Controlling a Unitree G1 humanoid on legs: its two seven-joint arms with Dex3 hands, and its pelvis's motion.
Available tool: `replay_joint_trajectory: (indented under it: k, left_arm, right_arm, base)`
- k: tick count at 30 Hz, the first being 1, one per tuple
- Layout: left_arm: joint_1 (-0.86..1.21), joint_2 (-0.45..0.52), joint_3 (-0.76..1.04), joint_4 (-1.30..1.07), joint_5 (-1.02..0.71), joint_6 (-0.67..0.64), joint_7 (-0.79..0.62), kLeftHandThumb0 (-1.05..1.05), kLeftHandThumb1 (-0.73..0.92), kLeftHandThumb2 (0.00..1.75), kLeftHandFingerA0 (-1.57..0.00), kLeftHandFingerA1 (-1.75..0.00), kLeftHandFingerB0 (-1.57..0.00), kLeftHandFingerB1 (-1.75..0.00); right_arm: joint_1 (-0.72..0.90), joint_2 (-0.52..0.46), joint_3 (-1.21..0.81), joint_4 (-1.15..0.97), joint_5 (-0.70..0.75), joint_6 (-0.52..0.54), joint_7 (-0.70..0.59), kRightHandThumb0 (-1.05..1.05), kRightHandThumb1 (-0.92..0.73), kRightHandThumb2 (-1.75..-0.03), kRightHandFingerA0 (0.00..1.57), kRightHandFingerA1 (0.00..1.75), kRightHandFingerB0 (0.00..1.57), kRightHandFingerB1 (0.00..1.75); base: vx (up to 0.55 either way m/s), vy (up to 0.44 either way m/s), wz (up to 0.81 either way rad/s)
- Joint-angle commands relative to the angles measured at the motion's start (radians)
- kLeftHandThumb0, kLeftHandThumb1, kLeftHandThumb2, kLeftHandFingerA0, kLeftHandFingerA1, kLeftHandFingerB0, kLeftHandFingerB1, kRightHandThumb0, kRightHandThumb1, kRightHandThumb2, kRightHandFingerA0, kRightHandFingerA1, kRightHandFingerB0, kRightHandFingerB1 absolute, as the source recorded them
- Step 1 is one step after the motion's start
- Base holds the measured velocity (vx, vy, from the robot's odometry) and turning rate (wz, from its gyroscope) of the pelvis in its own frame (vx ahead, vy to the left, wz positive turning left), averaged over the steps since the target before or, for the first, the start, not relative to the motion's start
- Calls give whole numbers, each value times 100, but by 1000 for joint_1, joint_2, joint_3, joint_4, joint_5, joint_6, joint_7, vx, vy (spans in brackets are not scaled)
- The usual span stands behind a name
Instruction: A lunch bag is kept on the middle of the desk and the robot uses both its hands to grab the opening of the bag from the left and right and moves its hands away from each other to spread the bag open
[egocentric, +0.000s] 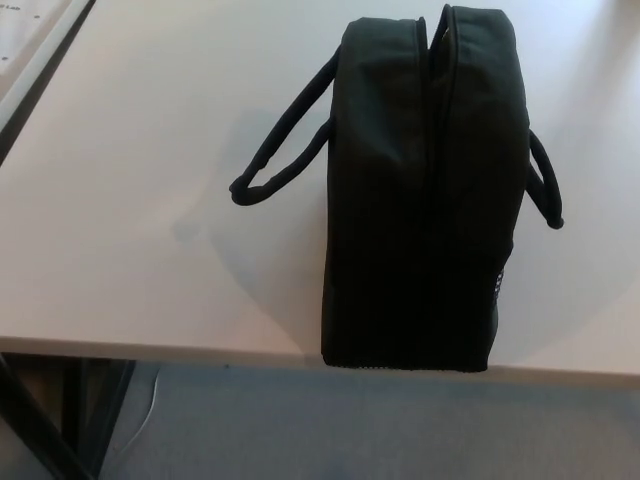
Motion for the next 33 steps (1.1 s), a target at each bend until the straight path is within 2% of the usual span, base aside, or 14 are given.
replay_joint_trajectory:
  k: [1,13,14,15,16,17,18,19,20,21,22,29,30,33]
  left_arm:
    - [-2,104,50,-57,156,-571,306,-11,60,59,-58,-43,-26,-31]
    - [-31,96,73,-35,151,-619,332,-9,60,59,-54,-42,-26,-30]
    - [-29,98,76,-36,157,-624,345,-8,60,57,-52,-41,-26,-30]
    - [-28,100,79,-36,164,-626,356,-8,60,57,-52,-41,-26,-30]
    - [-47,107,91,-29,164,-632,374,-12,59,60,-51,-42,-26,-31]
    - [-49,118,106,-32,173,-623,401,-8,40,89,-38,-59,-14,-49]
    - [-45,124,114,-34,178,-621,414,-7,40,88,-37,-58,-13,-49]
    - [-43,128,119,-32,180,-625,421,-7,40,88,-37,-58,-13,-49]
    - [-44,135,130,-29,185,-629,438,-7,40,88,-35,-57,-11,-48]
    - [-43,140,141,-29,191,-632,455,-7,39,88,-34,-57,-11,-48]
    - [-40,146,156,-32,200,-636,478,-8,40,88,-34,-57,-10,-48]
    - [-37,153,213,-43,221,-686,528,-8,39,88,-34,-57,-11,-48]
    - [-18,181,238,-99,300,-685,600,-7,40,88,-31,-56,-9,-47]
    - [-9,211,264,-136,353,-696,644,-5,41,88,-32,-56,-9,-47]
  right_arm:
    - [-28,-137,60,-53,-253,-451,-446,-30,-48,-63,57,45,38,39]
    - [-54,-150,82,-21,-285,-497,-554,-34,-48,-67,62,49,33,40]
    - [-51,-151,83,-21,-290,-505,-569,-26,-56,-57,78,98,36,33]
    - [-49,-150,83,-20,-291,-510,-578,-26,-56,-57,78,98,36,33]
    - [-61,-151,81,-17,-302,-514,-616,-28,-56,-58,75,128,33,33]
    - [-64,-150,84,-18,-324,-508,-669,-32,-56,-57,52,41,29,31]
    - [-63,-149,88,-16,-335,-504,-696,-26,-41,-89,33,57,11,47]
    - [-64,-148,91,-12,-341,-502,-713,-26,-41,-89,33,57,11,47]
    - [-66,-144,92,-8,-351,-494,-747,-46,-47,-71,33,44,14,37]
    - [-67,-142,94,-5,-360,-491,-775,-40,-58,-58,22,31,13,26]
    - [-65,-141,96,-4,-371,-497,-806,-25,-49,-96,0,47,0,49]
    - [-50,-139,102,10,-386,-508,-873,-27,-48,-96,0,48,0,50]
    - [-20,-163,96,-19,-403,-510,-898,-39,-57,-57,19,33,0,24]
    - [4,-190,87,-53,-415,-499,-903,-40,-59,-58,16,31,0,20]
  base:
    - [0,0,0]
    - [0,0,0]
    - [0,0,0]
    - [0,0,0]
    - [0,0,0]
    - [0,0,0]
    - [0,0,0]
    - [0,0,0]
    - [0,0,0]
    - [0,0,0]
    - [0,0,0]
    - [0,0,0]
    - [0,0,0]
    - [0,0,0]
